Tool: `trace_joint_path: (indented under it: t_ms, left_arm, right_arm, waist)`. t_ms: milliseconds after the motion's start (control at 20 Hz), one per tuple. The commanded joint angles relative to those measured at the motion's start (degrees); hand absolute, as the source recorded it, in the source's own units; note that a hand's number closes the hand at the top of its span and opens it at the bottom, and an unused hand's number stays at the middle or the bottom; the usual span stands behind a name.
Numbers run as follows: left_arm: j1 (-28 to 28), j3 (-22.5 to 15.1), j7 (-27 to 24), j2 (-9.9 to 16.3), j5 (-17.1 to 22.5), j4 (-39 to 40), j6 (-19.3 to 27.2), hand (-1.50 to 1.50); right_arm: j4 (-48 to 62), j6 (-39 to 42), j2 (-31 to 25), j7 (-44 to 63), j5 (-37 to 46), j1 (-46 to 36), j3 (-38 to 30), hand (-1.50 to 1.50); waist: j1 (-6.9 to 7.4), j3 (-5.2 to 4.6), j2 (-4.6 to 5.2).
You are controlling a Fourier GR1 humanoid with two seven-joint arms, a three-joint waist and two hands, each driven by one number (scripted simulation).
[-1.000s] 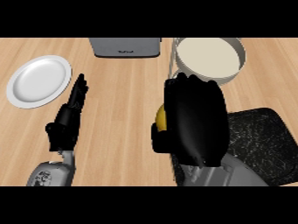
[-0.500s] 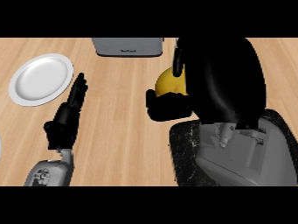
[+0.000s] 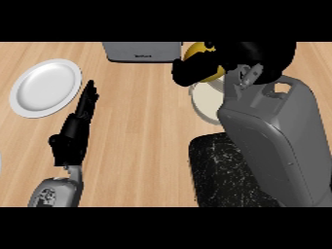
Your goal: Pick the lemon from the tray and place it in the tiered basket
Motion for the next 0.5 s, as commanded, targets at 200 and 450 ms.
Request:
trace_joint_path:
  t_ms: [200, 450]
  left_arm:
    - [-0.9, -3.0, 2.8, -1.3, -1.5, -2.0, 3.2, 0.0]
    - [1.0, -0.8, 1.4, -0.6, -0.7, -1.2, 1.0, 0.0]
  right_arm:
    - [11.6, -5.7, -3.3, -3.9, 4.9, -1.3, -3.1, 1.5]
    - [16.9, -9.1, -6.4, -10.1, 5.7, -0.2, -5.4, 1.5]
  waist:
    - [-0.22, 0.05, 0.05]
    - [-0.16, 0.04, 0.07]
